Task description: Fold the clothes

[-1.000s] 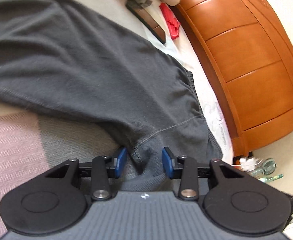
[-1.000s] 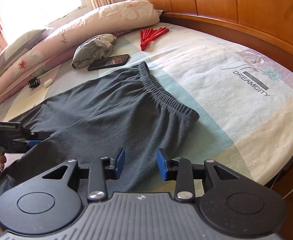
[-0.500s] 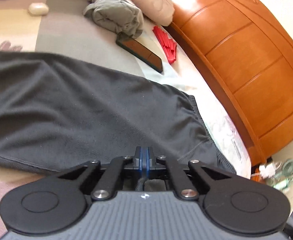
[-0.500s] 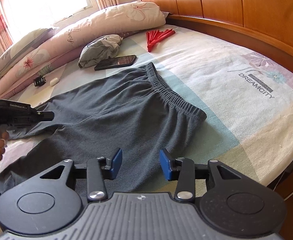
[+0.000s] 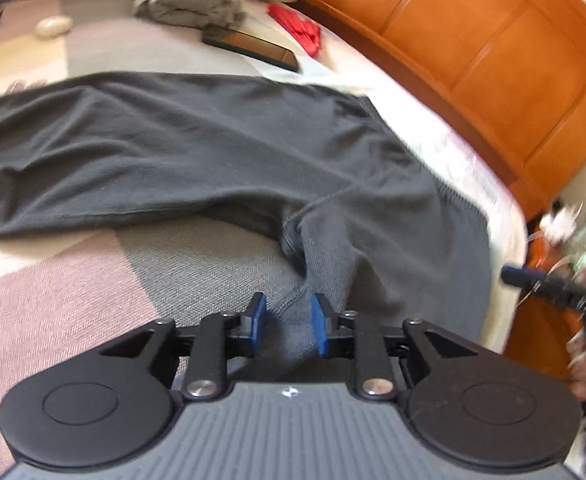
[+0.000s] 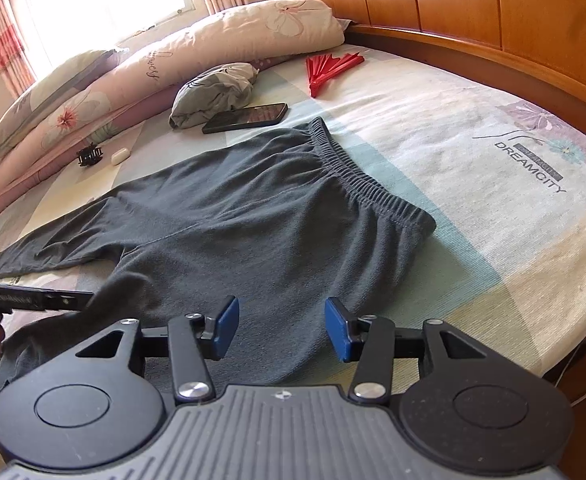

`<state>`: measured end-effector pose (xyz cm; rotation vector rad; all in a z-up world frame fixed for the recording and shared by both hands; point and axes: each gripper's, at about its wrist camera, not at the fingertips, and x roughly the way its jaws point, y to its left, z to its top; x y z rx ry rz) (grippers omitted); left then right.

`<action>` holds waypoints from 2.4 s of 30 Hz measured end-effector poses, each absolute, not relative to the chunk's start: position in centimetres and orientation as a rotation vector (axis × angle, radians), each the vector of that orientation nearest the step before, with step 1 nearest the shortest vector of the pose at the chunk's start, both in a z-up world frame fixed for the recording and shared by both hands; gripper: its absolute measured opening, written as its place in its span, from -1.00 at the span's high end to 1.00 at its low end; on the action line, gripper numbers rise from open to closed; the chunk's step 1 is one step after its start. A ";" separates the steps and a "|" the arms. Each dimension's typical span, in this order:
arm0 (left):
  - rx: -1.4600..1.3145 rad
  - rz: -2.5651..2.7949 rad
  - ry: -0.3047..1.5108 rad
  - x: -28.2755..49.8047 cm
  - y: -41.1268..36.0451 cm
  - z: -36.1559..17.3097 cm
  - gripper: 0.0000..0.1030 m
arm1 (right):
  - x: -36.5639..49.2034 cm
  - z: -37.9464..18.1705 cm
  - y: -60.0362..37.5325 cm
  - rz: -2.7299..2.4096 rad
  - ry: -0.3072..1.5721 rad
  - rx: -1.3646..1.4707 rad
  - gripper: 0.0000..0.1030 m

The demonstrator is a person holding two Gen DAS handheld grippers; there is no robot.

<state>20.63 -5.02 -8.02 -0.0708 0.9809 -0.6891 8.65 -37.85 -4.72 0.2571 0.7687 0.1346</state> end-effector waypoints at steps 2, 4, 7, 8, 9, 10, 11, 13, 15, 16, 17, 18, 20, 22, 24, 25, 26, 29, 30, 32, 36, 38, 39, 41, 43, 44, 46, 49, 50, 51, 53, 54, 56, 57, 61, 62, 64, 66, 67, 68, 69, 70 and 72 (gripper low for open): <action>-0.027 -0.701 0.962 20.4 -5.7 -7.9 0.41 | 8.6 -4.7 -37.6 0.134 0.767 0.249 -0.05; 0.009 -0.708 0.947 20.4 -6.4 -7.8 0.38 | 8.5 -4.7 -37.5 0.131 0.767 0.242 -0.07; 0.053 -0.712 0.930 20.7 -7.5 -7.8 0.38 | 8.6 -4.8 -37.3 0.129 0.773 0.238 -0.08; 0.068 -0.712 0.924 20.8 -7.9 -7.9 0.39 | 8.6 -4.9 -37.3 0.130 0.776 0.240 -0.08; 0.095 -0.716 0.915 20.6 -8.4 -7.9 0.44 | 8.7 -5.0 -37.2 0.131 0.778 0.240 -0.08; 0.128 -0.717 0.906 20.4 -8.9 -7.9 0.44 | 8.7 -5.0 -37.1 0.132 0.779 0.234 -0.08; 0.152 -0.716 0.897 20.2 -9.2 -7.9 0.44 | 8.6 -5.0 -37.0 0.133 0.779 0.226 -0.09; 0.175 -0.718 0.889 19.9 -9.5 -7.8 0.44 | 8.5 -5.0 -36.8 0.131 0.777 0.213 -0.12; 0.133 -0.722 0.900 20.2 -8.9 -7.7 0.45 | 8.5 -5.0 -36.7 0.127 0.776 0.206 -0.14; 0.089 -0.723 0.911 20.5 -8.4 -7.6 0.45 | 8.5 -5.1 -36.8 0.128 0.776 0.211 -0.14; 0.039 -0.716 0.917 20.8 -7.8 -7.6 0.44 | 8.4 -5.0 -36.9 0.129 0.775 0.213 -0.14; -0.011 -0.708 0.922 21.1 -7.1 -7.6 0.45 | 8.4 -5.0 -37.0 0.130 0.774 0.215 -0.15; -0.054 -0.686 0.900 21.2 -6.0 -7.3 0.45 | 8.3 -5.0 -37.1 0.129 0.771 0.216 -0.16; -0.065 -0.680 0.891 21.2 -5.6 -7.2 0.45 | 8.4 -5.0 -37.3 0.124 0.771 0.222 -0.17; -0.065 -0.689 0.901 21.4 -5.9 -7.4 0.46 | 8.5 -5.2 -37.4 0.123 0.773 0.232 -0.17; -0.064 -0.693 0.906 21.5 -6.0 -7.5 0.46 | 8.5 -5.3 -37.4 0.124 0.775 0.237 -0.17; -0.064 -0.698 0.912 21.5 -6.1 -7.6 0.46 | 8.6 -5.4 -37.3 0.126 0.778 0.243 -0.17; -0.043 -0.716 0.911 21.8 -7.5 -8.3 0.47 | 8.6 -5.4 -36.9 0.133 0.778 0.232 -0.17; -0.038 -0.711 0.902 21.9 -8.0 -8.4 0.50 | 8.5 -5.3 -36.8 0.132 0.776 0.224 -0.17; -0.048 -0.703 0.889 22.2 -8.5 -8.8 0.57 | 8.5 -5.2 -36.6 0.130 0.772 0.209 -0.17; -0.100 -0.687 0.890 23.0 -8.6 -9.1 0.87 | 8.4 -5.2 -36.7 0.131 0.773 0.213 -0.17; -0.133 -0.684 0.889 23.4 -8.1 -8.8 0.90 | 8.3 -5.2 -36.6 0.136 0.776 0.214 -0.17; -0.149 -0.681 0.882 23.7 -7.7 -8.5 0.91 | 8.3 -5.3 -36.5 0.141 0.778 0.211 -0.17; -0.148 -0.653 0.852 24.4 -7.0 -7.7 0.91 | 8.3 -5.4 -36.2 0.152 0.782 0.204 -0.17; -0.150 -0.624 0.833 25.1 -6.3 -6.9 0.91 | 8.4 -5.5 -35.9 0.164 0.785 0.204 -0.17; -0.156 -0.615 0.829 25.4 -5.9 -6.5 0.91 | 8.5 -5.5 -35.7 0.171 0.787 0.205 -0.17; -0.163 -0.621 0.832 25.6 -5.3 -6.1 0.91 | 8.5 -5.5 -35.3 0.183 0.789 0.200 -0.17; -0.159 -0.658 0.858 25.0 -4.7 -6.2 0.89 | 8.5 -5.5 -34.8 0.198 0.789 0.192 -0.18; -0.156 -0.681 0.886 24.8 -4.6 -6.6 0.86 | 8.5 -5.5 -34.7 0.202 0.789 0.190 -0.18; -0.151 -0.692 0.909 24.6 -4.6 -6.9 0.84 | 8.5 -5.5 -34.6 0.205 0.790 0.189 -0.18; -0.125 -0.706 0.935 23.8 -4.7 -7.7 0.81 | 8.5 -5.5 -34.4 0.212 0.790 0.186 -0.18; -0.113 -0.708 0.950 23.4 -4.9 -8.1 0.80 | 8.6 -5.5 -34.3 0.217 0.791 0.185 -0.18; -0.110 -0.726 0.953 22.8 -5.1 -8.5 0.76 | 8.6 -5.4 -34.1 0.222 0.789 0.179 -0.18; -0.113 -0.731 0.950 22.6 -5.1 -8.5 0.68 | 8.6 -5.3 -34.0 0.225 0.788 0.175 -0.18; -0.084 -0.724 0.926 22.0 -4.9 -8.0 0.55 | 8.5 -5.2 -33.7 0.231 0.785 0.165 -0.20; -0.075 -0.727 0.923 21.9 -4.8 -7.9 0.51 | 8.5 -5.2 -33.7 0.233 0.785 0.163 -0.20; -0.059 -0.735 0.919 21.5 -4.7 -7.7 0.46 | 8.5 -5.2 -33.6 0.236 0.785 0.160 -0.20; -0.043 -0.742 0.915 21.1 -4.5 -7.6 0.45 | 8.5 -5.3 -33.5 0.237 0.787 0.158 -0.20; -0.024 -0.748 0.917 20.9 -4.6 -7.6 0.45 | 8.5 -5.3 -33.4 0.239 0.788 0.157 -0.20; -0.003 -0.754 0.920 20.7 -4.7 -7.7 0.45 | 8.6 -5.3 -33.3 0.241 0.789 0.155 -0.21; 0.018 -0.761 0.923 20.4 -4.8 -7.8 0.45 | 8.5 -5.3 -33.2 0.242 0.789 0.151 -0.21; 0.043 -0.764 0.914 20.1 -4.9 -7.7 0.45 | 8.5 -5.3 -33.1 0.243 0.789 0.147 -0.21; 0.095 -0.773 0.903 19.8 -5.3 -7.8 0.44 | 8.5 -5.3 -33.0 0.244 0.788 0.136 -0.21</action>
